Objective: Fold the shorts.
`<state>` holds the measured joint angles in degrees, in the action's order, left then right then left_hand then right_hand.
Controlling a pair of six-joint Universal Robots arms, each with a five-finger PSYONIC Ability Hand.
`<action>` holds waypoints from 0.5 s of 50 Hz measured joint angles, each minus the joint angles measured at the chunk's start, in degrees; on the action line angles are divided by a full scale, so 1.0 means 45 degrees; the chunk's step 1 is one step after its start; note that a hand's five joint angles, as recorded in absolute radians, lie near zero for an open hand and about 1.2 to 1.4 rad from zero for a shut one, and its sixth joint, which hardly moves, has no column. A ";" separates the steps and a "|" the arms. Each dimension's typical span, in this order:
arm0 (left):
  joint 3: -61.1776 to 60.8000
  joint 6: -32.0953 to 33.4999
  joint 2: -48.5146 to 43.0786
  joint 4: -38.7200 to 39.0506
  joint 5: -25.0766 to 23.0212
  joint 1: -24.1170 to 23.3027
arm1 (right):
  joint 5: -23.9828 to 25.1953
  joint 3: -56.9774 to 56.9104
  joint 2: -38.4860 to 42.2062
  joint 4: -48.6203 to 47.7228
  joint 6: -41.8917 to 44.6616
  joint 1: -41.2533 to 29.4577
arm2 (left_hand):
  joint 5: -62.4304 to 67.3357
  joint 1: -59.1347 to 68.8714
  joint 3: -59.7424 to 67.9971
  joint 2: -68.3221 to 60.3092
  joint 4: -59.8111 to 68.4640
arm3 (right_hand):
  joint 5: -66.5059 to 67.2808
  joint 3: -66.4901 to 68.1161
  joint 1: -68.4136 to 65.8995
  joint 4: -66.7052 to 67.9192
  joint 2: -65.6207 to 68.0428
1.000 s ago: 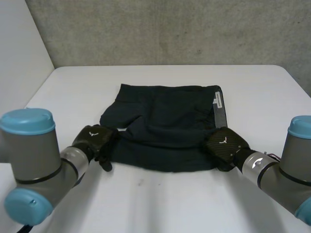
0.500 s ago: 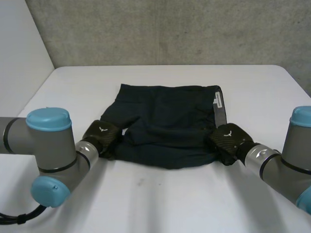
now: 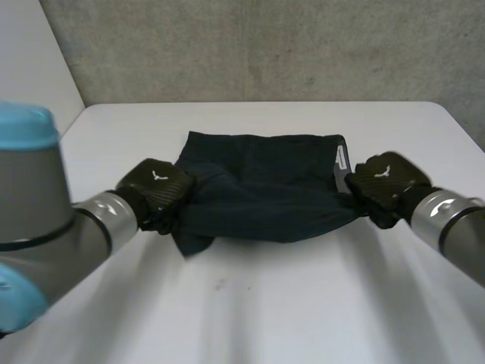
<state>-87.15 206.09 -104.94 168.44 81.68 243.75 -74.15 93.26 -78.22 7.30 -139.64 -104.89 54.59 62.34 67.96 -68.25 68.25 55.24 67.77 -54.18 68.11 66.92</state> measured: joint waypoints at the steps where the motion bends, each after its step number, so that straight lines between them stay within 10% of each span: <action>1: 0.0037 -0.0028 0.0145 -0.0201 -0.0023 -0.0005 | -0.0042 -0.0023 -0.0122 0.0116 0.0092 -0.0002 | 0.0000 0.0000 0.0000 0.0000 0.0002 | 0.0001 -0.0002 0.0000 0.0021 0.0000; 14: 0.0419 -0.0097 -0.0447 -0.3668 0.0192 -0.0046 | -0.0379 -0.0124 -0.0366 0.4458 0.1559 -0.0387 | 0.0000 0.0000 0.0000 0.0000 0.0004 | 0.0000 0.0000 -0.0001 0.0039 0.0000; 25: 0.1405 -0.0110 -0.2314 -0.3437 0.0787 0.0049 | -0.0508 -0.0547 0.1674 0.3447 0.1603 -0.0834 | -0.0241 -0.0080 -0.0778 0.0900 -0.0837 | -0.0001 0.0000 -0.0001 0.0039 0.0000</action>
<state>-80.83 205.59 -115.36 152.97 85.22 243.97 -76.44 90.80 -70.68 22.81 -132.43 -108.65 53.50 61.98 64.46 -64.20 64.49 55.24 67.77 -54.18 68.28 66.92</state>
